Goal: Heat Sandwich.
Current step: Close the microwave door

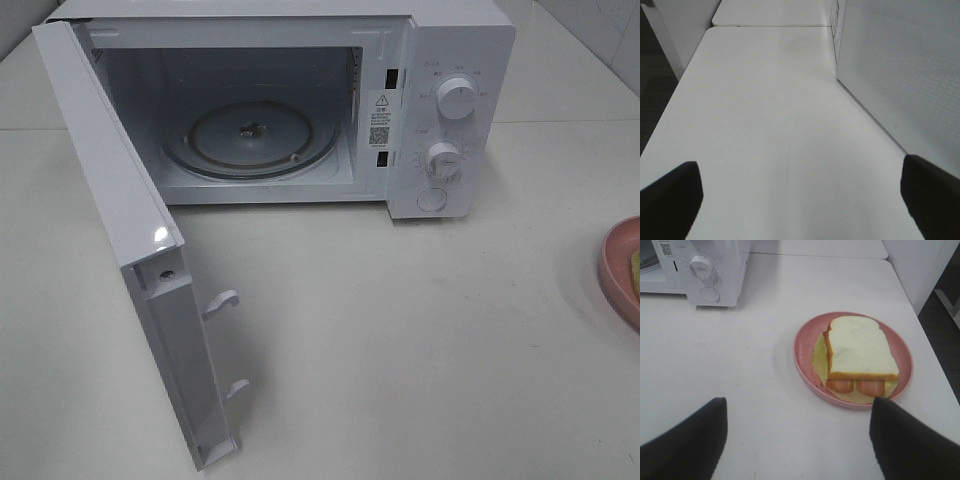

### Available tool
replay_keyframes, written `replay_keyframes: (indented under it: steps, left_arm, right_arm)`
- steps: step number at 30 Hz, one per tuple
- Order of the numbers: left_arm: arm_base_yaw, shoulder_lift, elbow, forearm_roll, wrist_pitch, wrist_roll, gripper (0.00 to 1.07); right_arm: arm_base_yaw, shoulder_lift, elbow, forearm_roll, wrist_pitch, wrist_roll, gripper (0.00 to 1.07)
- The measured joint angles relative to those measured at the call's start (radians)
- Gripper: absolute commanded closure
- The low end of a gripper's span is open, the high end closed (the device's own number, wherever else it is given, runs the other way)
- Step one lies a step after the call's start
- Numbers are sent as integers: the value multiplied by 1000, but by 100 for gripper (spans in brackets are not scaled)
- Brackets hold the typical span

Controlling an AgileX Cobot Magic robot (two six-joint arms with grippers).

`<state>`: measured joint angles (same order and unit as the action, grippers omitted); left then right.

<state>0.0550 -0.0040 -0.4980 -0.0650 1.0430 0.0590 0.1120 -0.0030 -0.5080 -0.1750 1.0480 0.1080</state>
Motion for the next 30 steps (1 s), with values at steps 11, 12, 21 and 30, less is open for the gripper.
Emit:
replay_keyframes:
  steps: [11,12,21,30]
  left_arm:
    - [0,0,0,0,0,0,5]
    - [0,0,0,0,0,0,5]
    - [0,13,-8,0,-9,-19,6]
    - [0,165,-20,0,-106,-19,34]
  right_arm:
    - [0,0,0,0,0,0,32]
    - [0,0,0,0,0,0,32]
    - [0,0,0,0,0,0,32]
    - [0,0,0,0,0,0,32]
